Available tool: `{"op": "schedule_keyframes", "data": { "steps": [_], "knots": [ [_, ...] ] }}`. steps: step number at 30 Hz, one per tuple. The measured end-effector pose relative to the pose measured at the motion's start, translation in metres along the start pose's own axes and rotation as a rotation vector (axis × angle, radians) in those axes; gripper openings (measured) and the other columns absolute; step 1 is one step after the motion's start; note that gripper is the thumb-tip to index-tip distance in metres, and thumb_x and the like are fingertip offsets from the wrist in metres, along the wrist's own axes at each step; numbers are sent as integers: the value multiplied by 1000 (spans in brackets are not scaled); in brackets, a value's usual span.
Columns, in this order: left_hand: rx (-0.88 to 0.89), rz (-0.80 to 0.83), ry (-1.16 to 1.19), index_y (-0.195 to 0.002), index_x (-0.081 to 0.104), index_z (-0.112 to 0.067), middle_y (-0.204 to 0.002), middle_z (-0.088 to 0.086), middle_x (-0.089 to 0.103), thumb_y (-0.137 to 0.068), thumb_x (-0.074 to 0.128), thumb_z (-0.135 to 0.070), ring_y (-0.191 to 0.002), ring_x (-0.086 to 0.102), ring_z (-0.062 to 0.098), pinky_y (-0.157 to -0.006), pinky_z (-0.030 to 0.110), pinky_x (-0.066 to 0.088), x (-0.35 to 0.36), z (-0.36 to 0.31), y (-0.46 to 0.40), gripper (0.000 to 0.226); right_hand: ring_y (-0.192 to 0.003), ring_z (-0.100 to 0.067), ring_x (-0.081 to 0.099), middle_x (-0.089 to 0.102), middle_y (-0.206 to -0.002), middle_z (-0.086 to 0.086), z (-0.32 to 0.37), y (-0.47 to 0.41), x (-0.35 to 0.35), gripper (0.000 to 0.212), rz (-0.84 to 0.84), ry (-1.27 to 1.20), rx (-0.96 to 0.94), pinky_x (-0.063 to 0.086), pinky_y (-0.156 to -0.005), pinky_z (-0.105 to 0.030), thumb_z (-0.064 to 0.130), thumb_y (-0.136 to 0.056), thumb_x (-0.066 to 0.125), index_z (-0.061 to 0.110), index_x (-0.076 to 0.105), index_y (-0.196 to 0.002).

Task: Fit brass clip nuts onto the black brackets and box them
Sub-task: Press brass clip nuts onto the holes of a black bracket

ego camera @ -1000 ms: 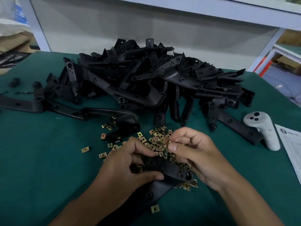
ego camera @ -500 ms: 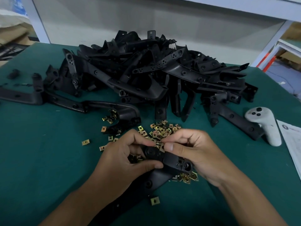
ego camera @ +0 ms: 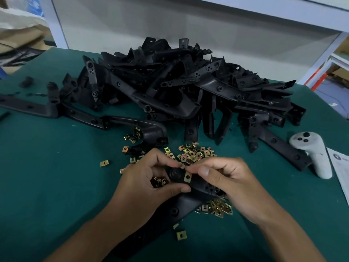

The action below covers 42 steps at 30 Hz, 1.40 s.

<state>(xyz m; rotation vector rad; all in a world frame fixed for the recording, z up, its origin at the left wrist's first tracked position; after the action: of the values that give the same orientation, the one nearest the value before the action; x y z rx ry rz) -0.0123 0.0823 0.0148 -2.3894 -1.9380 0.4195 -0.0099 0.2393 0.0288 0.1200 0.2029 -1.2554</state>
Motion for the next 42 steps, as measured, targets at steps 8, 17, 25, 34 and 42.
{"op": "schedule_keyframes", "data": {
  "steps": [8, 17, 25, 34, 42],
  "knots": [
    [83, 27, -137, -98, 60, -51, -93, -31, 71, -69, 86, -50, -86, 68, -11, -72, 1, 45, 0, -12, 0, 39, -109, 2, 56, 65, -108, 28, -10, -5, -46, 24, -285, 631, -19, 41, -88, -18, 48, -95, 62, 40, 71, -117],
    [73, -5, -189, -96, 58, -56, -87, -35, 71, -65, 72, -61, -70, 65, -15, -53, 9, 51, -3, -13, 1, 35, -97, 0, 53, 62, -97, 22, -13, -6, -29, 13, -267, 860, -95, 41, -82, -16, 36, -91, 70, 34, 72, -104],
    [100, 16, -161, -111, 58, -53, -96, -27, 72, -73, 72, -57, -88, 69, -6, -69, 5, 48, -1, -11, 2, 40, -89, -4, 64, 73, -98, 7, -17, -4, -33, 17, -233, 121, 30, 51, -78, -21, 24, -103, 57, 37, 67, -100],
    [129, 40, -84, -104, 65, -46, -86, -22, 71, -80, 70, -43, -66, 63, -11, -58, 4, 46, 1, -15, 3, 25, -102, -11, 72, 77, -107, -1, -20, -4, -28, 20, -164, -276, 129, 57, -86, -27, 29, -78, 78, 24, 81, -98],
    [95, 17, -101, -99, 66, -46, -89, -19, 76, -69, 76, -56, -77, 73, 2, -67, 14, 55, -2, -7, 2, 33, -79, -10, 68, 75, -103, -1, -12, -4, -24, 24, -136, -293, 121, 53, -66, -22, 12, -75, 81, 29, 75, -91]
  ]
}}
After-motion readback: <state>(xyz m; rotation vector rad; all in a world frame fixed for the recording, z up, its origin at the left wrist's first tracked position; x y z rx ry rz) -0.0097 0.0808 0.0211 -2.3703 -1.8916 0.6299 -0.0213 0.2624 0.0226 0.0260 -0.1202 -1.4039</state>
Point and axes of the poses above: each hand's wrist, its own y-axis away from the middle knuckle, its own x-axis out of the palm, z = x × y, the point moved 10 cm from there along -y, towards the middle knuckle
